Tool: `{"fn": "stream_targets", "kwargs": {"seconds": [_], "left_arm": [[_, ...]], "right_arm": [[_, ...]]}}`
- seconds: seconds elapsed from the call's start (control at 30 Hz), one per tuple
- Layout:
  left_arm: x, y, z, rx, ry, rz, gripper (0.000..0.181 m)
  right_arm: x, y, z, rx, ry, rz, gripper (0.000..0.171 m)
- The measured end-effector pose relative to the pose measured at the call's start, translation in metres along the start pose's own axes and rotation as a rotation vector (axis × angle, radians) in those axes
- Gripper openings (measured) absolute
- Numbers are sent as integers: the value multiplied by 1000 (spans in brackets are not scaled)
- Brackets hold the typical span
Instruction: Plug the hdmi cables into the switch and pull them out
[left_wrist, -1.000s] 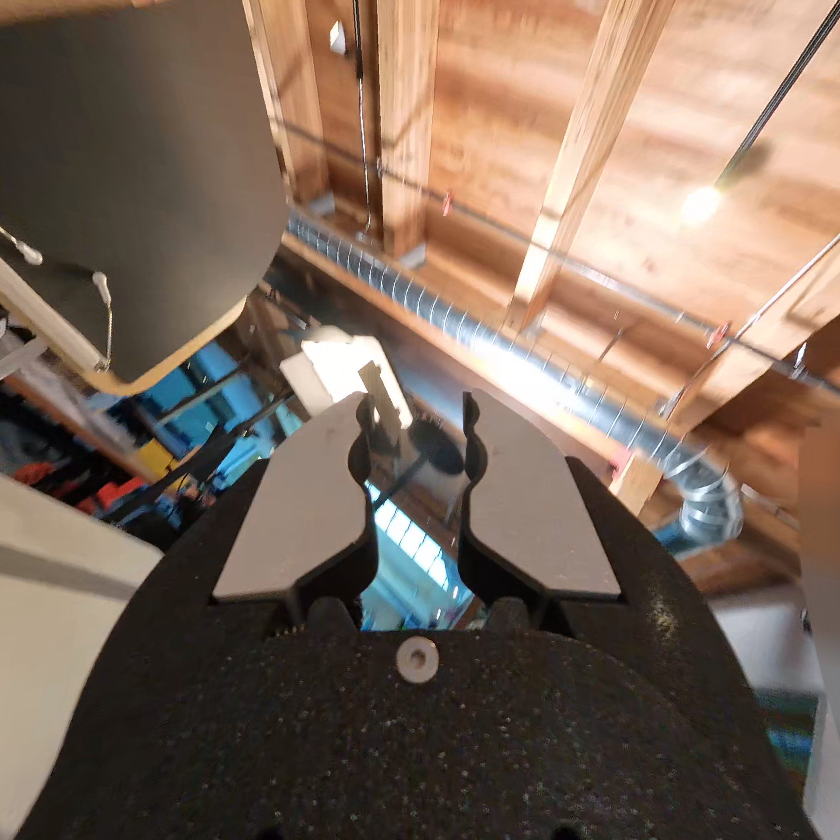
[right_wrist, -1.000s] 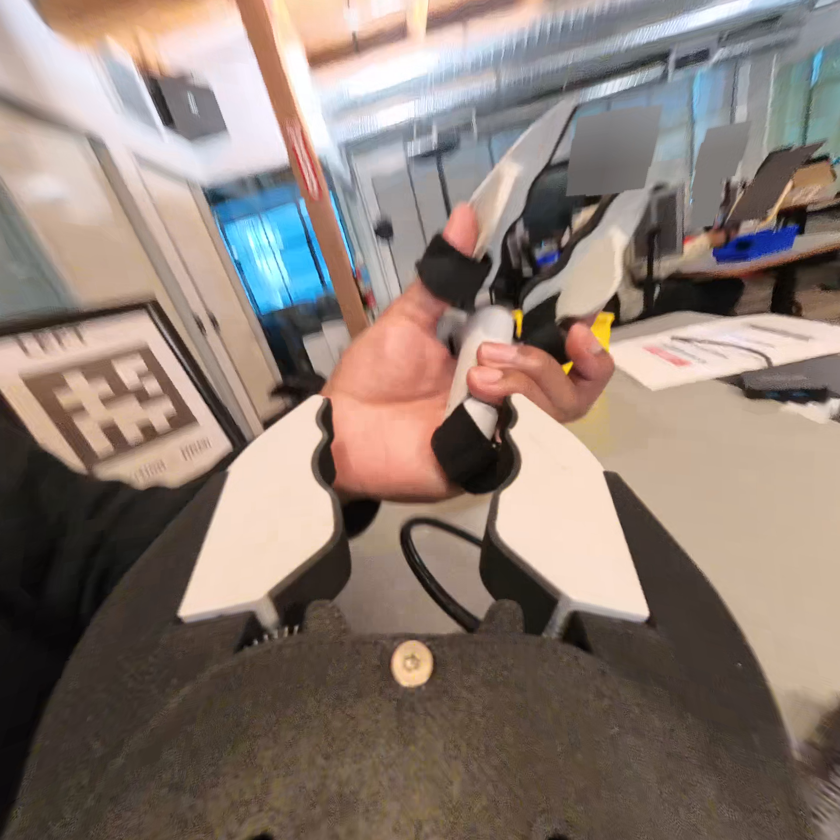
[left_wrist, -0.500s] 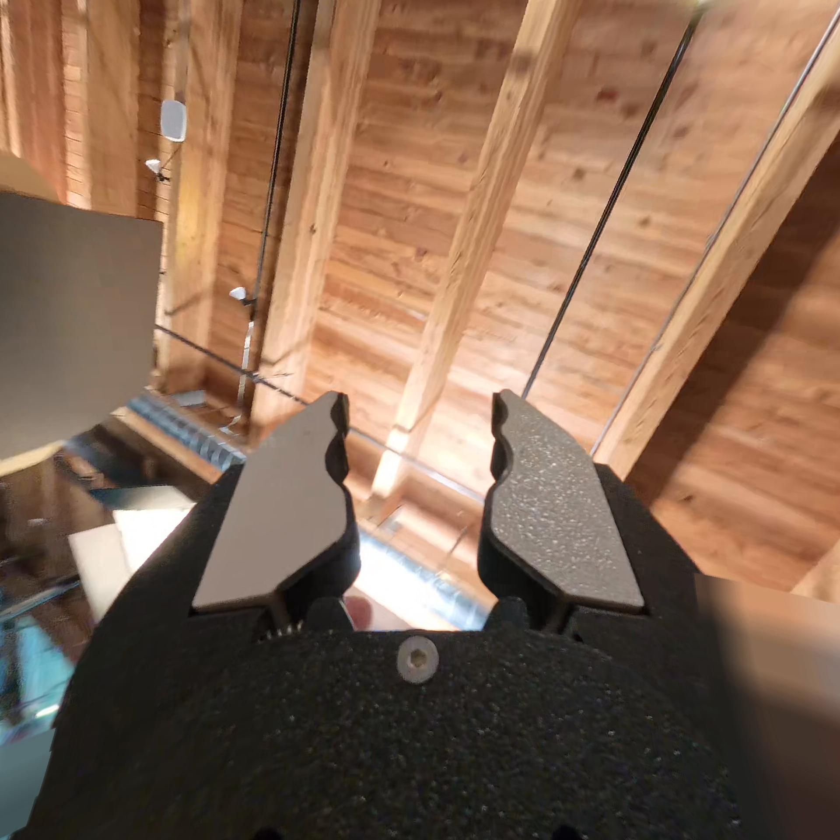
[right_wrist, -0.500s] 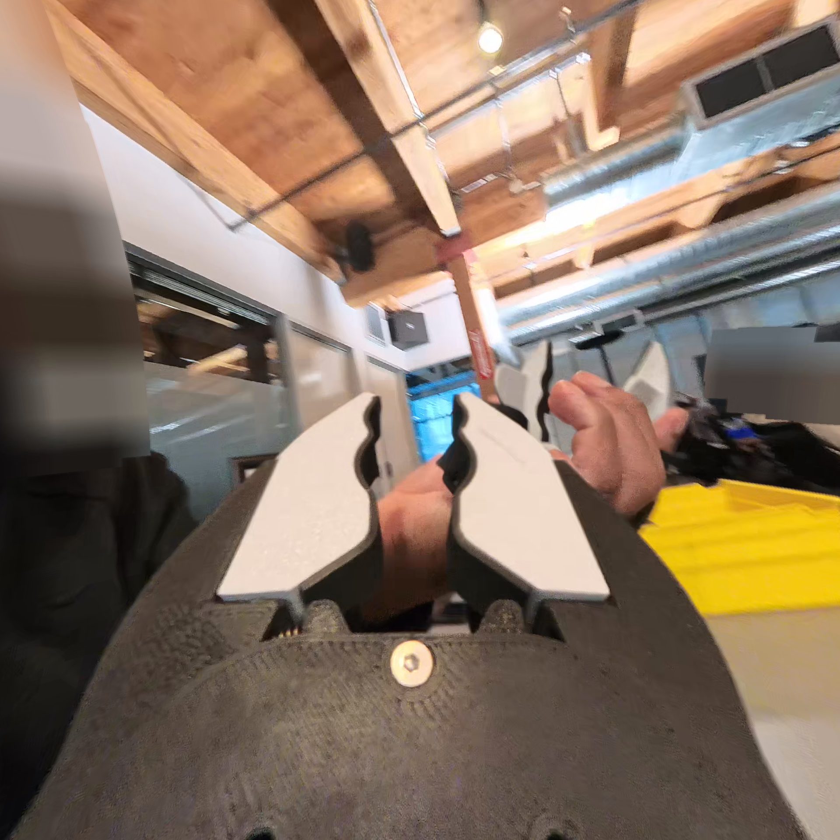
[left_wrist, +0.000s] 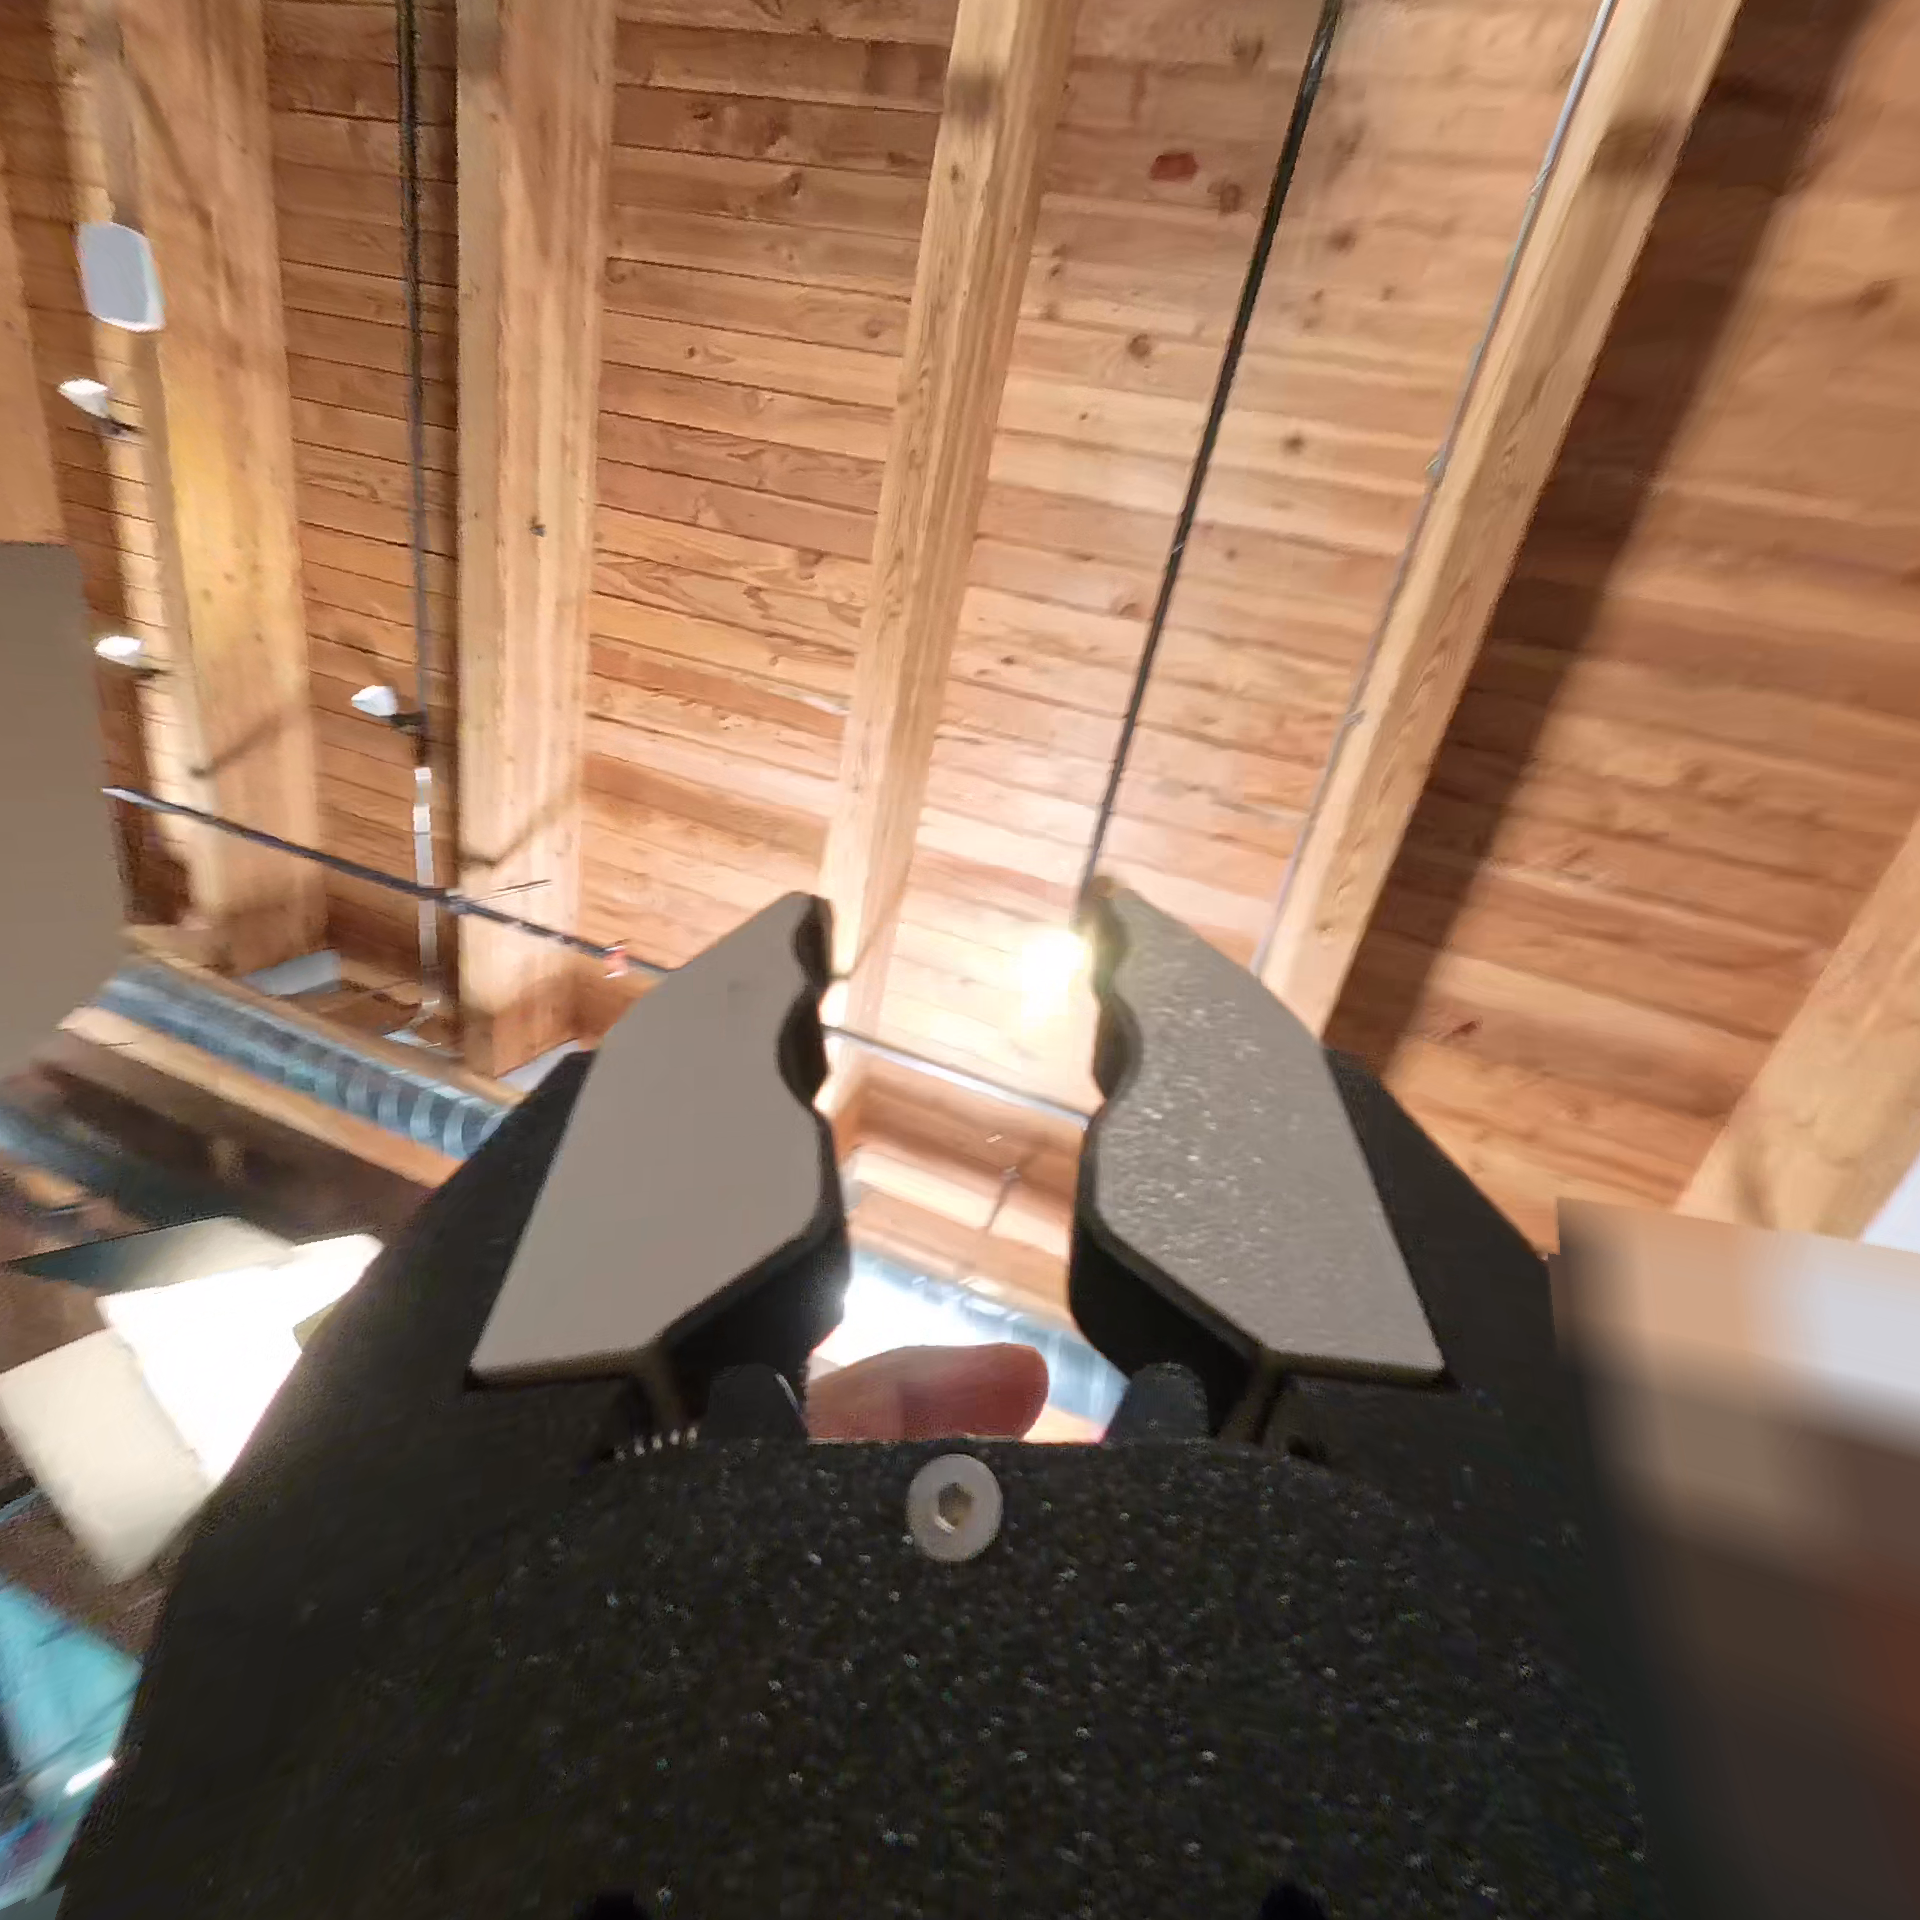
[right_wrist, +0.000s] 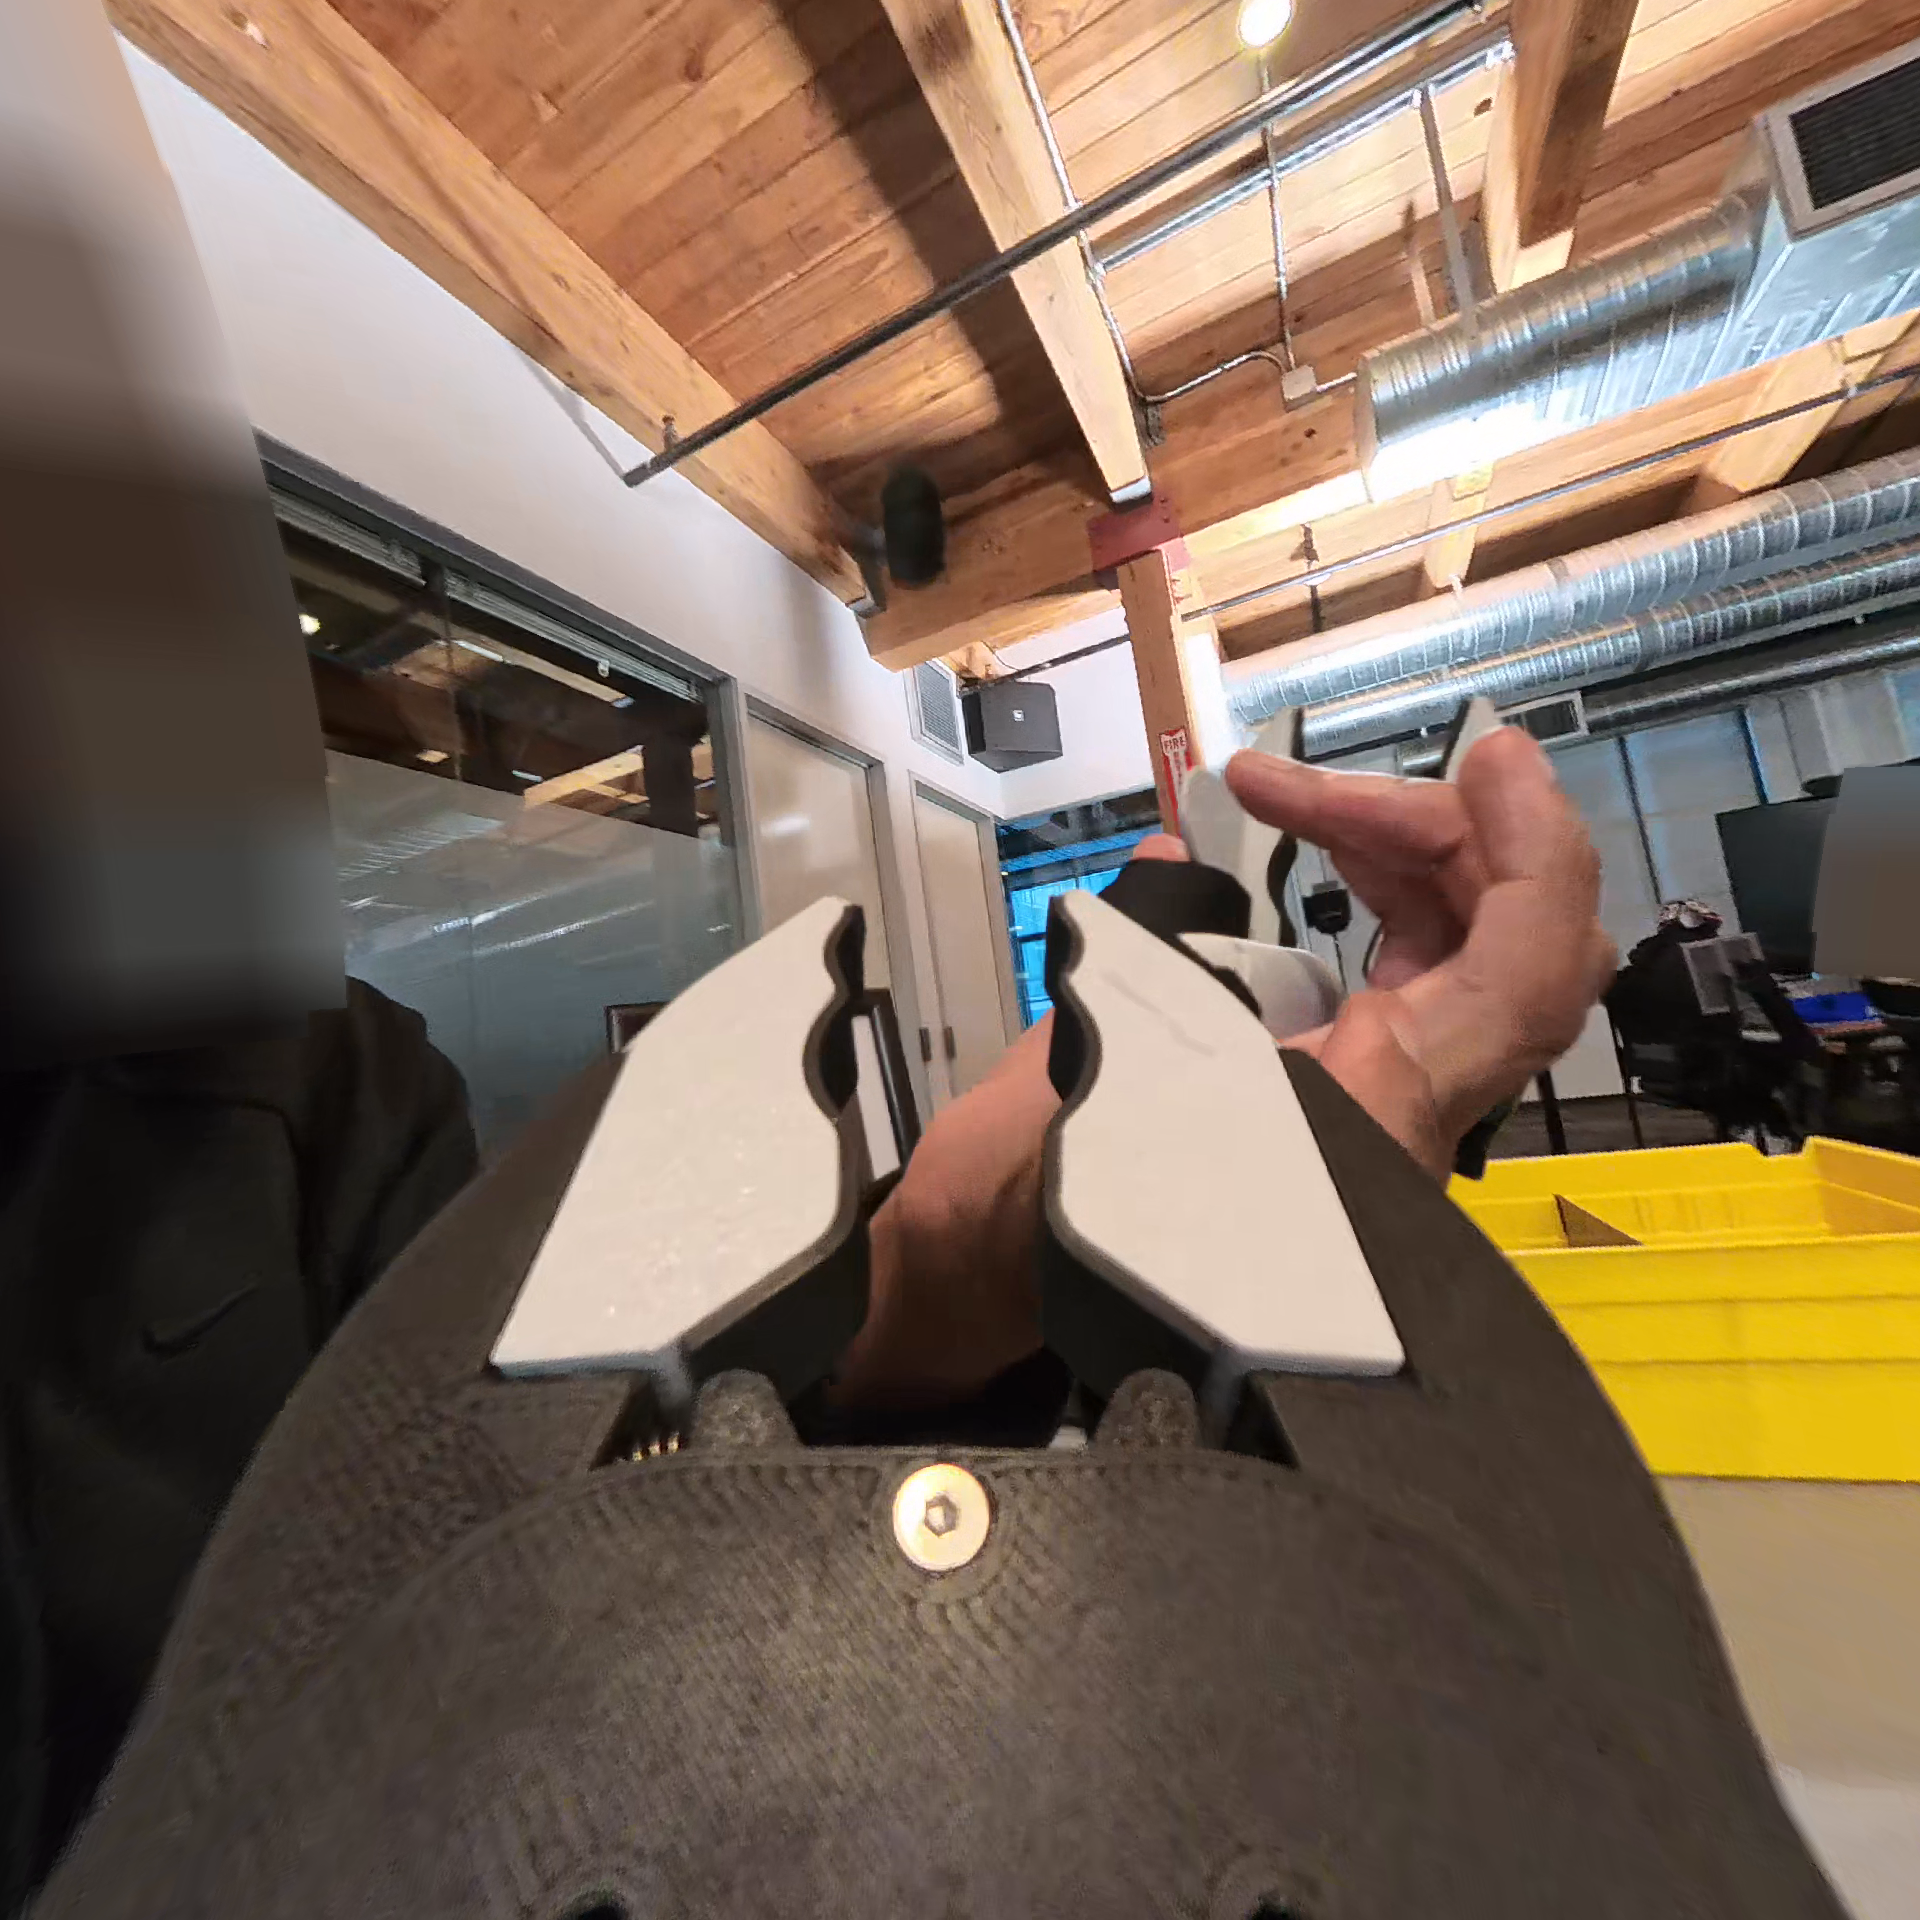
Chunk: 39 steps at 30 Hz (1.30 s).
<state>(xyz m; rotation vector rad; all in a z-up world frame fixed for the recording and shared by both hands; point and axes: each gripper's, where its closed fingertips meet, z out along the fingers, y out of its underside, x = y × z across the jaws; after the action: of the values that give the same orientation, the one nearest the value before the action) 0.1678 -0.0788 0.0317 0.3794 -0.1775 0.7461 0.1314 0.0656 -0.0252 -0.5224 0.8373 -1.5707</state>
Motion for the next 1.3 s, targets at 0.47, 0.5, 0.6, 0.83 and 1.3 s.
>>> {"fn": "stream_targets", "kwargs": {"seconds": [0.47,0.5,0.6,0.83,1.3], "left_arm": [[-57,11,-20,-229,-252,196,0],[-56,10,-19,-229,-241,196,5],[-54,10,-18,-235,-247,220,20],[-63,13,-19,-381,-559,762,0],[-64,-238,-68,-1541,-1419,1538,50]], "right_arm": [[19,38,-11,-178,223,-101,46],[19,40,-11,-188,228,-117,45],[19,43,-10,-196,224,-125,45],[30,49,-13,-128,233,60,60],[52,32,-113,-506,675,-72,49]]}}
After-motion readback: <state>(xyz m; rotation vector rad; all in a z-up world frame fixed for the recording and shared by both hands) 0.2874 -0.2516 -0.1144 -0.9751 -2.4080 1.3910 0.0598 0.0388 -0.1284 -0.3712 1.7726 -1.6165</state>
